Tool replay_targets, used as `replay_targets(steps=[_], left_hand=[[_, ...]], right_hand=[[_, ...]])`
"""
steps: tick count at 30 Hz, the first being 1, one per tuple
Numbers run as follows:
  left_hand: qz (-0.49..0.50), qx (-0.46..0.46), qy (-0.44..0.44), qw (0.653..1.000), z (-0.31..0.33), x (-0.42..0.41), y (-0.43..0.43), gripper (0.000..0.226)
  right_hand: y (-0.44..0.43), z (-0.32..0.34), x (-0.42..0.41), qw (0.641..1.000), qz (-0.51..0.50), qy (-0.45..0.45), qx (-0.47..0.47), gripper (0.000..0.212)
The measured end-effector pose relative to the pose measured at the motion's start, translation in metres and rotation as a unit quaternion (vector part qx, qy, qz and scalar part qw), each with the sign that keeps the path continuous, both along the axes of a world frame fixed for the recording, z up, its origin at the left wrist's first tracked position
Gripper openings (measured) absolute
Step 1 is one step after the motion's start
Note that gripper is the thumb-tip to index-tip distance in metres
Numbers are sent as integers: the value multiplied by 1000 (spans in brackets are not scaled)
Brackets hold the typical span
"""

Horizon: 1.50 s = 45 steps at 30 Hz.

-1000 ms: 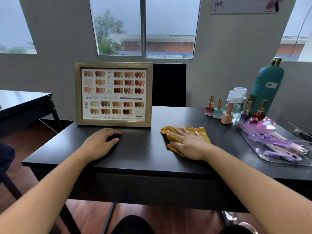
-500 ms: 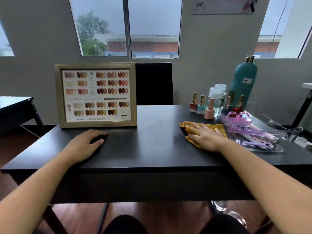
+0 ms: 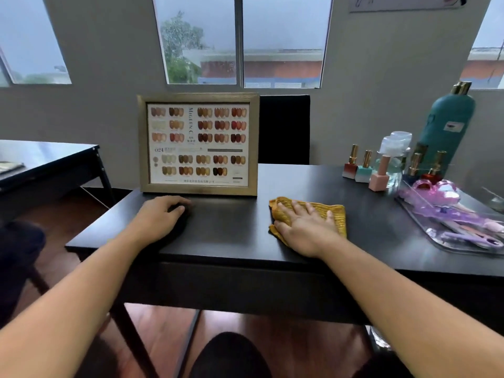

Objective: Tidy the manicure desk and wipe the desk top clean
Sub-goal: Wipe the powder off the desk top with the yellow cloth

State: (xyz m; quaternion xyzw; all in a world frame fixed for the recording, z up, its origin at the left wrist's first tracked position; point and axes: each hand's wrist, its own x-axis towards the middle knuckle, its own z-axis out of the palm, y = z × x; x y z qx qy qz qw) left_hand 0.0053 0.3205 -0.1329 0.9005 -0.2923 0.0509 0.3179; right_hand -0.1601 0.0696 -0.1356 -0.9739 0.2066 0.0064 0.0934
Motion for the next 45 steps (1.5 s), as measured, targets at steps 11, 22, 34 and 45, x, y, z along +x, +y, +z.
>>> replay_targets(steps=[11,22,34,45], left_hand=[[49,-8,27,998,-5,19,56,27],[76,-101,56,990,-8,23,59,31],[50,-62,47,996,-5,16,38,25],[-45,7,18,999,4,-34,-60,27]], right_hand=[[97,-2,59,993,114,7,-11,62],[138,8,92,945,326,23,8,51],[11,20,-26,933,302,-73,180,39],[-74,9,-54,997,-25,-59,33,44]])
